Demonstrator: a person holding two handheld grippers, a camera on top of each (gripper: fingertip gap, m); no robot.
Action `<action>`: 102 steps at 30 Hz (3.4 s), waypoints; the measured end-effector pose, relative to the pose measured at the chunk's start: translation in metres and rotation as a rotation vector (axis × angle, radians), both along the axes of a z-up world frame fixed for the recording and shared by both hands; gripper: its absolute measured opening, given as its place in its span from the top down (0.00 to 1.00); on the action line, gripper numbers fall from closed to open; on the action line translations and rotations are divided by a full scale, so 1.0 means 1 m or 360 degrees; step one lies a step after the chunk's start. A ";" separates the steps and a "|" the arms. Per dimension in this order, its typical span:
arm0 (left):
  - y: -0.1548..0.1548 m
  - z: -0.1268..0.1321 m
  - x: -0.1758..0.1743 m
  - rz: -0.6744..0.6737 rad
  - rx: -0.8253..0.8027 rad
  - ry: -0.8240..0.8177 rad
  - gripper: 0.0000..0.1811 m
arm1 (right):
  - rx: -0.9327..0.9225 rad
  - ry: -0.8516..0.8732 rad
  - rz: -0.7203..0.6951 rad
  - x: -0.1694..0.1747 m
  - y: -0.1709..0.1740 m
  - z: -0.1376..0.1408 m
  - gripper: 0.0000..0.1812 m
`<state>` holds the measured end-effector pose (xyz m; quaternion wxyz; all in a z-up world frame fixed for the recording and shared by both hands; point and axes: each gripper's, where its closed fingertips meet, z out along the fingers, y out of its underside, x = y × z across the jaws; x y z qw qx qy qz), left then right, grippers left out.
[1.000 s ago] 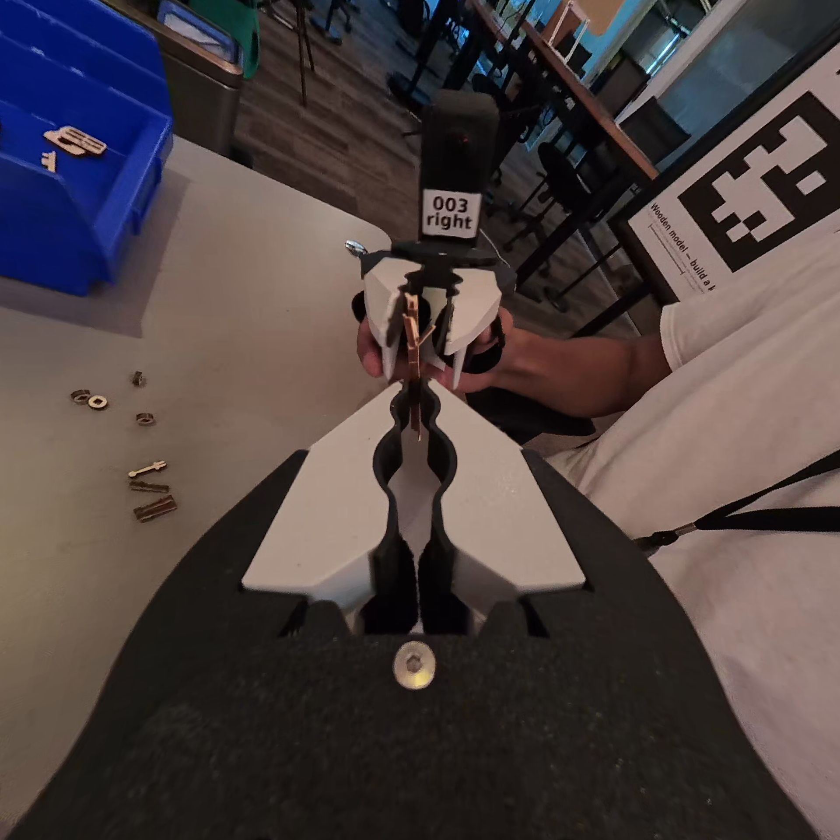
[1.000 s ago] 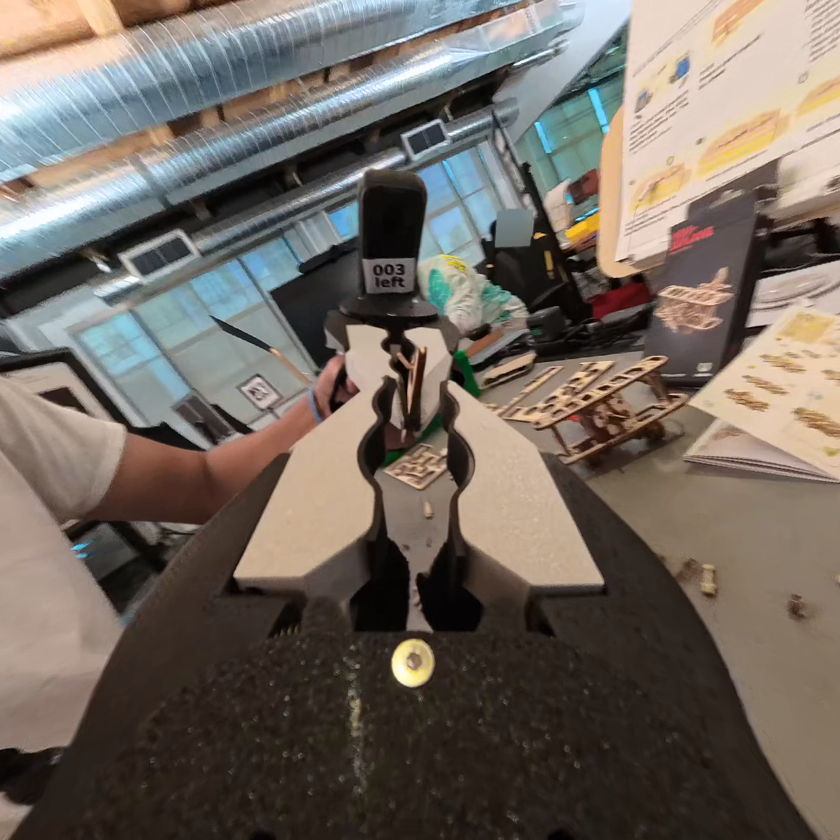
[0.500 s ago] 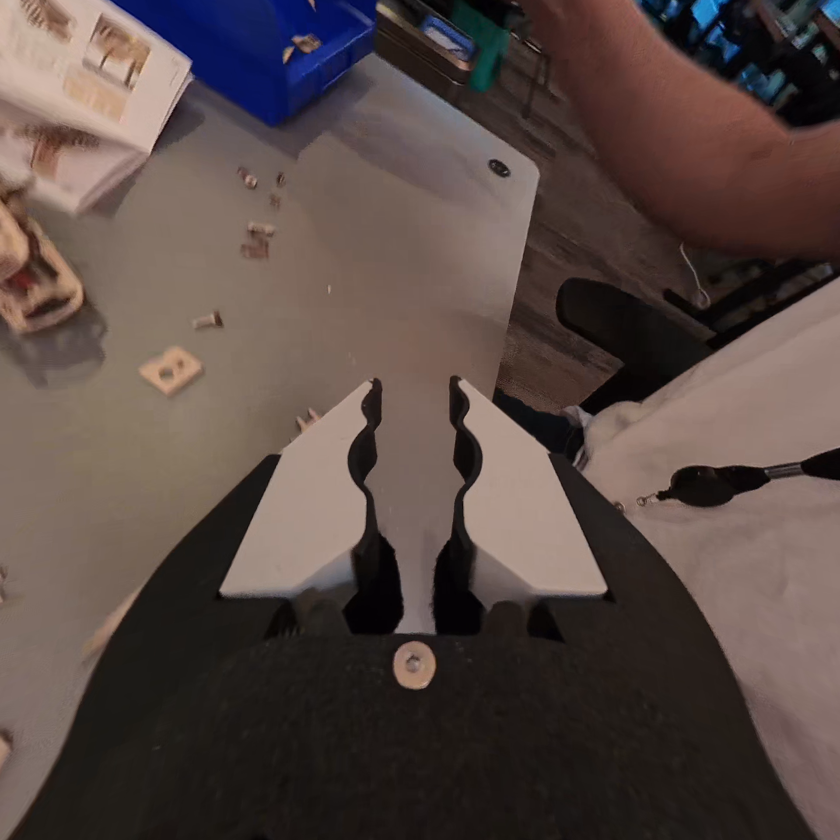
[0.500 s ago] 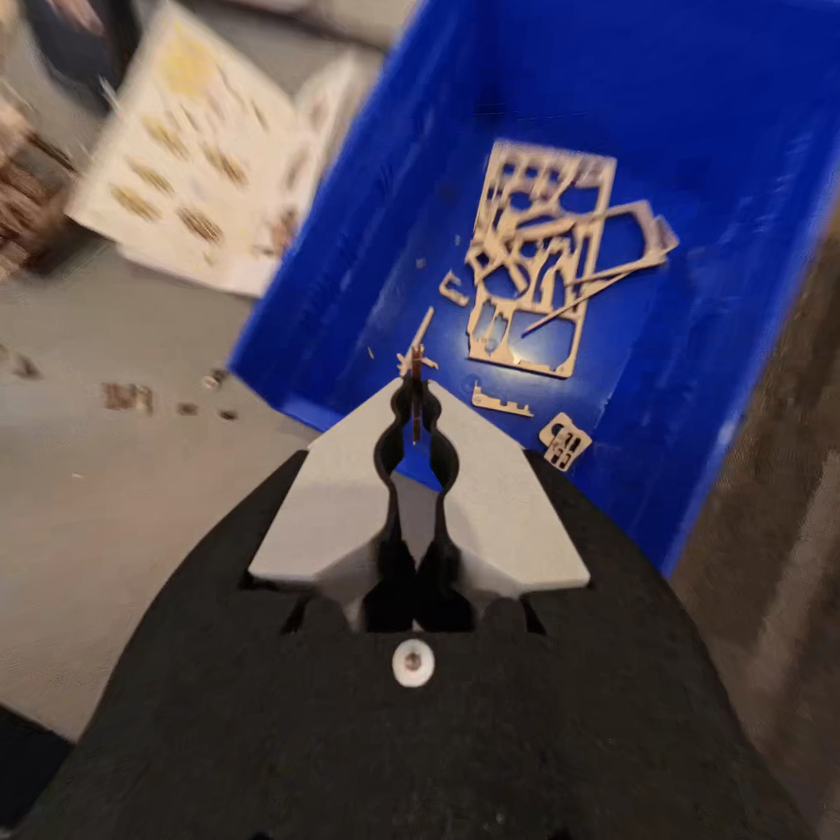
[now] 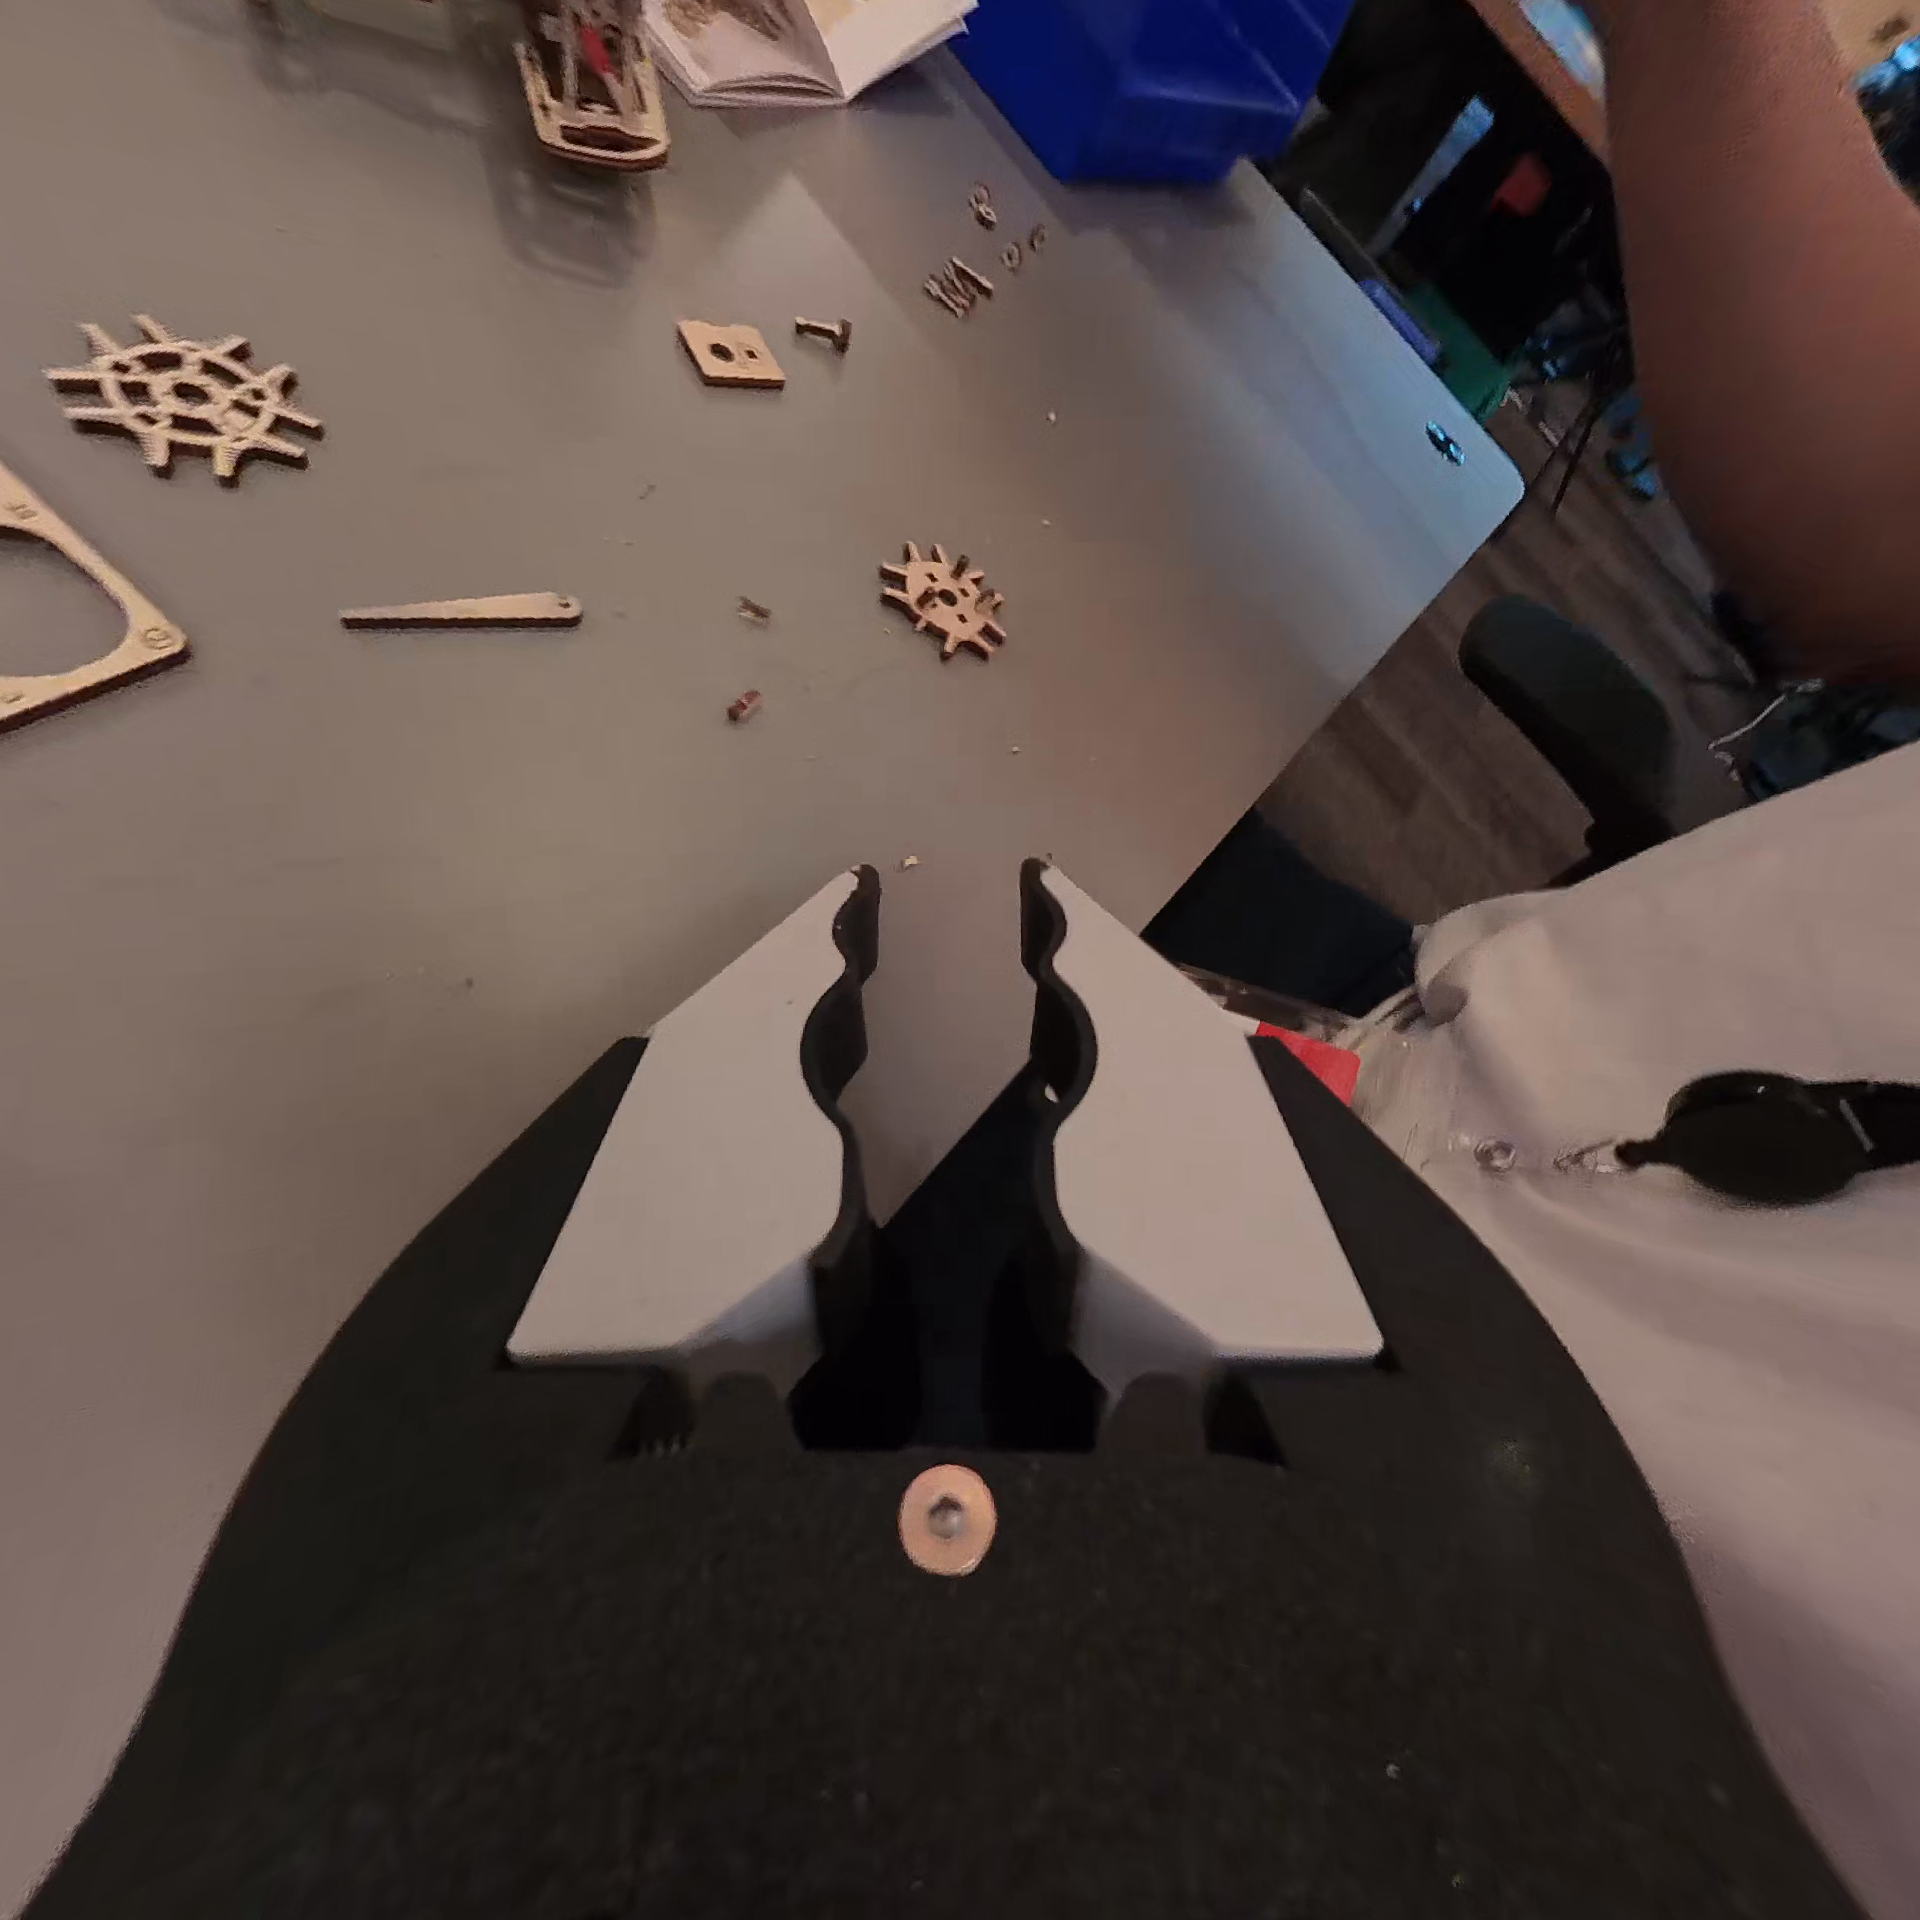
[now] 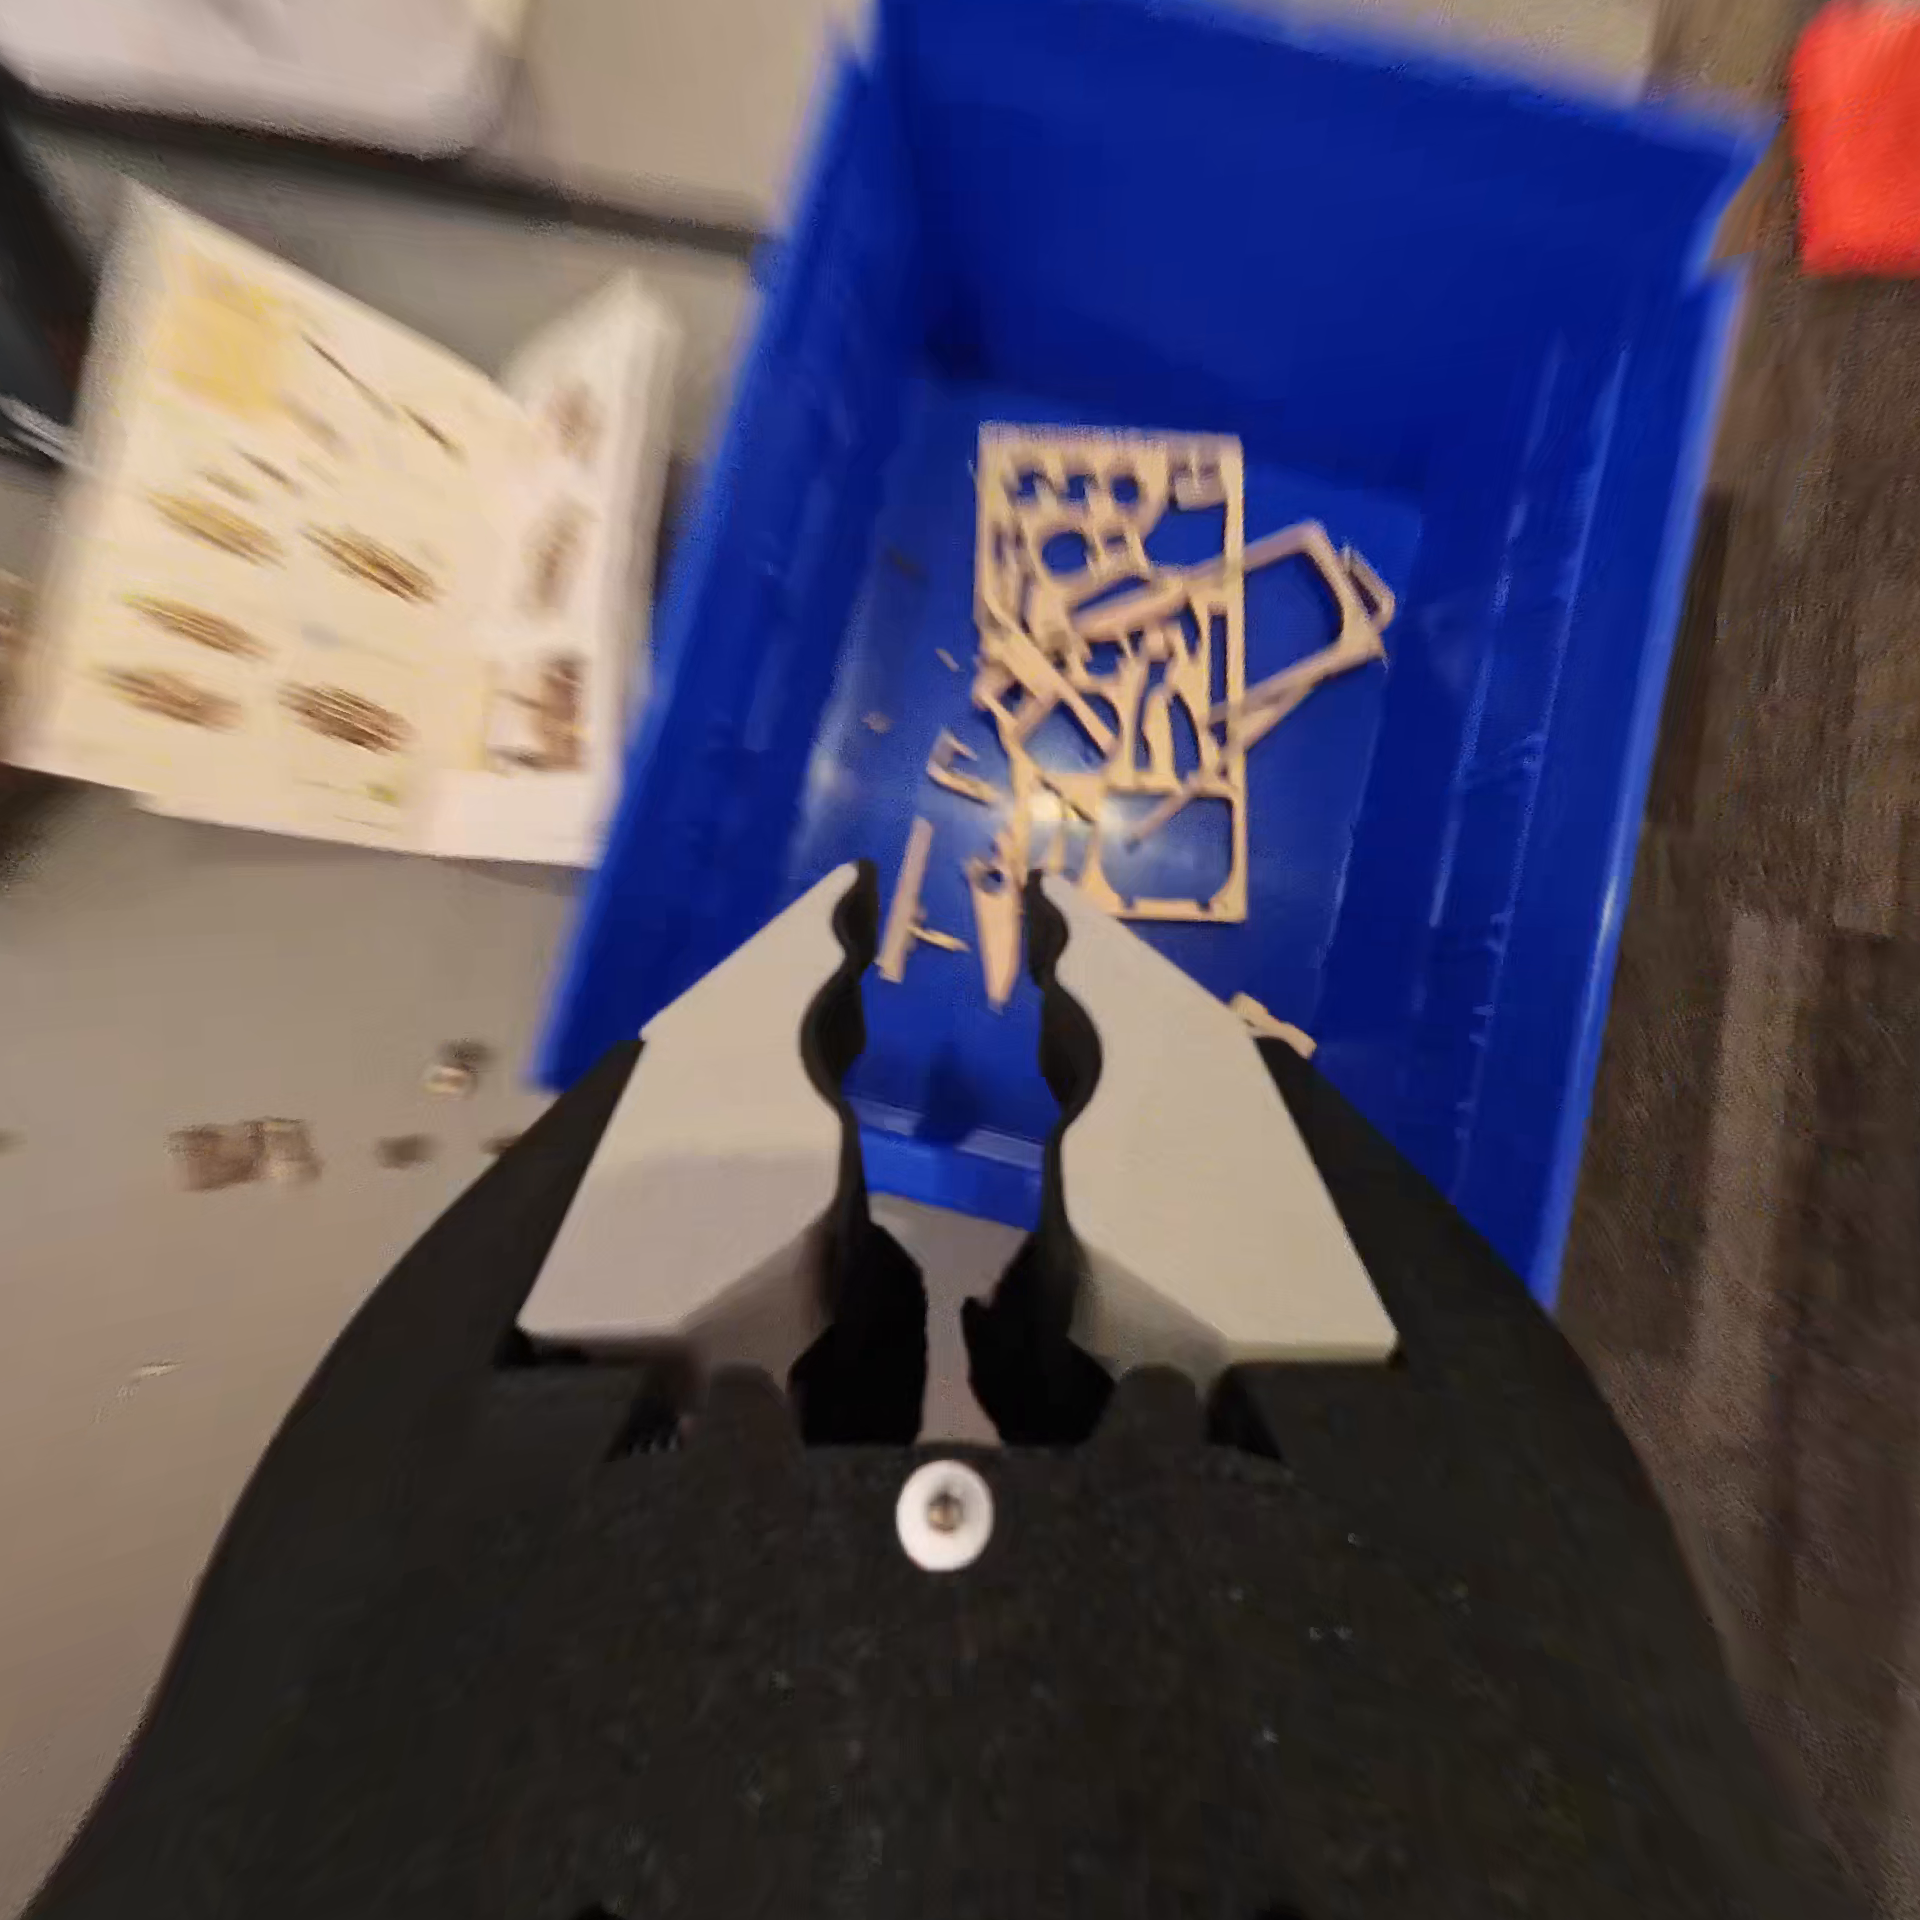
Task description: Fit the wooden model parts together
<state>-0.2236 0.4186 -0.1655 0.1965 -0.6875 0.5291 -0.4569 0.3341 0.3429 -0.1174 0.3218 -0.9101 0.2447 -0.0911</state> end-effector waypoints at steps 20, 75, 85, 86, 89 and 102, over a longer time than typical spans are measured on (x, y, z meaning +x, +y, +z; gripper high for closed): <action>0.007 0.000 0.001 0.0020 0.0017 0.0006 0.86 | 0.0086 0.0022 0.0668 -0.219 0.045 -0.116 0.91; -0.069 0.060 0.021 -0.0654 0.0242 -0.0511 1.00 | 0.0840 0.0858 0.2342 -0.525 0.005 0.012 0.92; -0.018 0.054 0.035 -0.0221 0.0333 -0.0414 1.00 | 0.0868 -0.0108 0.1087 -0.250 0.024 -0.004 0.85; -0.015 0.054 0.038 -0.0206 0.0314 -0.0403 1.00 | 0.0789 -0.0150 0.1010 -0.228 0.019 -0.015 0.80; -0.008 0.050 0.050 -0.0221 0.0291 -0.0359 1.00 | 0.0509 -0.0233 0.0858 -0.185 0.011 -0.058 0.76; 0.017 0.025 0.082 -0.0282 0.0145 -0.0282 1.00 | 0.0435 -0.0007 0.0597 -0.168 0.022 -0.093 0.85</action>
